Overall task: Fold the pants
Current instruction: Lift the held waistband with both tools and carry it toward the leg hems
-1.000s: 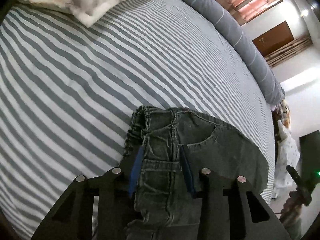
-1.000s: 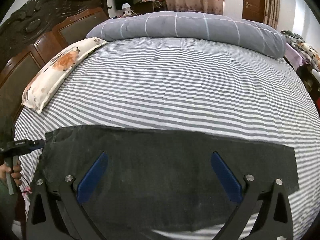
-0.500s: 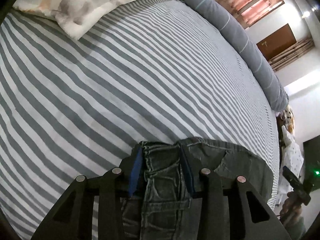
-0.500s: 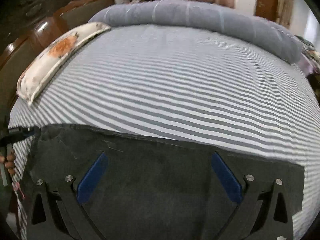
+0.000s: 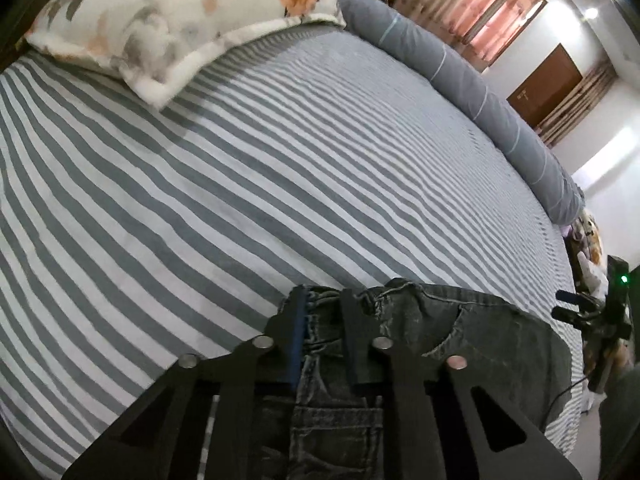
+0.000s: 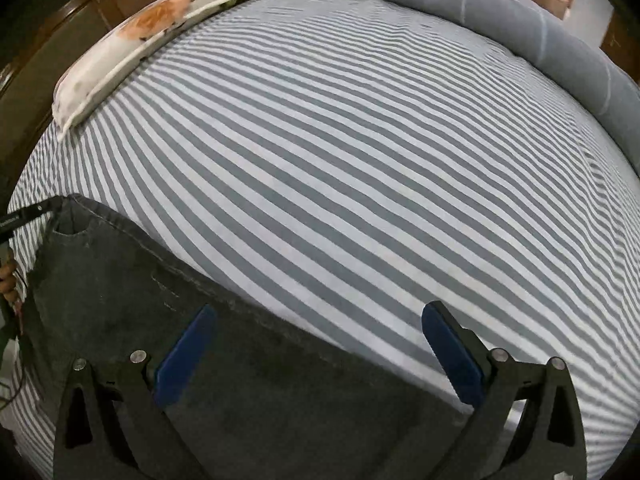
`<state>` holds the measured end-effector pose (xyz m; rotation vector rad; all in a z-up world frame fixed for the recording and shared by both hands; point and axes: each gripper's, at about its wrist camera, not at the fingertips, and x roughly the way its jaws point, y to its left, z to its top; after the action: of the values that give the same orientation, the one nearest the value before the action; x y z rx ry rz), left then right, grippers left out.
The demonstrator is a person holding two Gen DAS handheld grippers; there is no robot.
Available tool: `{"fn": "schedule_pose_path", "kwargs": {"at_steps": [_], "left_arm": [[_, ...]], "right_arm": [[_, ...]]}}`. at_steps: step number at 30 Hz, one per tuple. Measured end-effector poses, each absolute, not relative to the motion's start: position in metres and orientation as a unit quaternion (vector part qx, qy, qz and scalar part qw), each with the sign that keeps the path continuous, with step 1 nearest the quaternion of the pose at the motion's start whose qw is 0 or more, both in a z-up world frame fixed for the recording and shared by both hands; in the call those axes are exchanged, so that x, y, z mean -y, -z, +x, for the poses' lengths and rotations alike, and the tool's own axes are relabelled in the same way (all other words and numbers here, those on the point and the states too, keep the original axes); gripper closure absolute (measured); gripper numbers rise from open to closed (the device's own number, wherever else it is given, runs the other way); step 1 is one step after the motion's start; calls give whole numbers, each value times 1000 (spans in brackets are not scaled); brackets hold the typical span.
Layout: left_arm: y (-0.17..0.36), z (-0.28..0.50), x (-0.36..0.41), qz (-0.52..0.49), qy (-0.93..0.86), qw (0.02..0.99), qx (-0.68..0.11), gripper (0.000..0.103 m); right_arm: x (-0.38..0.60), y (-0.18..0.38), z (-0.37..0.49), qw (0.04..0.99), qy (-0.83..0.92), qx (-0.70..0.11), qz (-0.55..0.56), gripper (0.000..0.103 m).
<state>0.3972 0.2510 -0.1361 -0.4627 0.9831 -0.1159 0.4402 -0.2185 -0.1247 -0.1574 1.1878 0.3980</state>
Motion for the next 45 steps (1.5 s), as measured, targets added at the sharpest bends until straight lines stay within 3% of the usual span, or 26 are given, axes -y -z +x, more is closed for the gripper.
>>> {"fn": "schedule_pose_path", "kwargs": {"at_steps": [7, 12, 16, 23, 26, 30, 36, 45], "left_arm": [[137, 389, -245, -190, 69, 852, -482, 91], [140, 384, -247, -206, 75, 838, -500, 82], [145, 389, -250, -218, 85, 832, -504, 81], [146, 413, -254, -281, 133, 814, -491, 55], [149, 413, -258, -305, 143, 807, -486, 55], [146, 400, -260, -267, 119, 832, -472, 86], [135, 384, -264, -283, 143, 849, -423, 94], [137, 389, -239, -246, 194, 833, -456, 94]], "right_arm": [[223, 135, 438, 806, -197, -554, -62, 0], [224, 133, 437, 810, -193, -551, -50, 0], [222, 134, 439, 809, -192, -553, -58, 0], [220, 139, 446, 807, -197, -553, -62, 0], [218, 143, 449, 805, -204, -554, -62, 0], [216, 148, 453, 800, -207, -558, -77, 0], [213, 152, 456, 780, -232, -572, -101, 2], [196, 160, 449, 768, -262, -574, -107, 6]]}}
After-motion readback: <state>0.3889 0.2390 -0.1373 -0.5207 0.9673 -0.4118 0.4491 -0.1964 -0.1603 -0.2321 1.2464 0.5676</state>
